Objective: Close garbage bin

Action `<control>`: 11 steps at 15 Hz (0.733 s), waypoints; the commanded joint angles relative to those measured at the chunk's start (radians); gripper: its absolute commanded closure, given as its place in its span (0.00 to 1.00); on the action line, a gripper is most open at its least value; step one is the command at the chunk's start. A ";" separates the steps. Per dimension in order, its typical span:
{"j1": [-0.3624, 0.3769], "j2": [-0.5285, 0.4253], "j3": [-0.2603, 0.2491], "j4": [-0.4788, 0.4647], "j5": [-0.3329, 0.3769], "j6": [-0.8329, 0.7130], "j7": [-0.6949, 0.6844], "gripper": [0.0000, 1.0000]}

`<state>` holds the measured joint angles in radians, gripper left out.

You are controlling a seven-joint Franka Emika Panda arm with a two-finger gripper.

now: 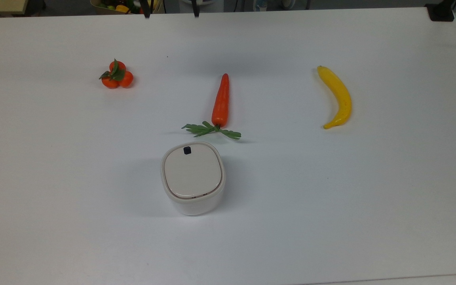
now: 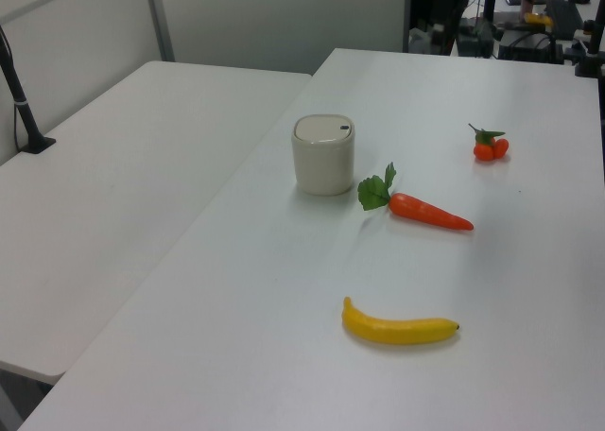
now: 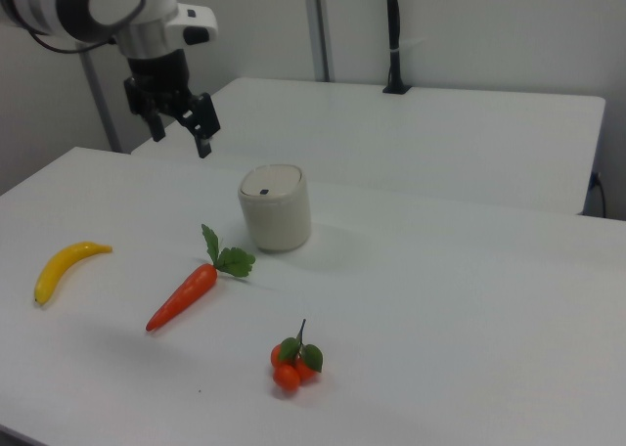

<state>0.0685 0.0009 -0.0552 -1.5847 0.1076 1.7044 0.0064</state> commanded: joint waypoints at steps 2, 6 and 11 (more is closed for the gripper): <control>0.048 -0.055 -0.031 -0.038 -0.002 -0.054 0.017 0.00; 0.065 -0.044 -0.048 -0.044 -0.037 0.004 -0.044 0.00; 0.057 -0.044 -0.048 -0.047 -0.059 0.012 -0.088 0.00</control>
<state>0.1101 -0.0224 -0.0849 -1.6028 0.0613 1.6879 -0.0542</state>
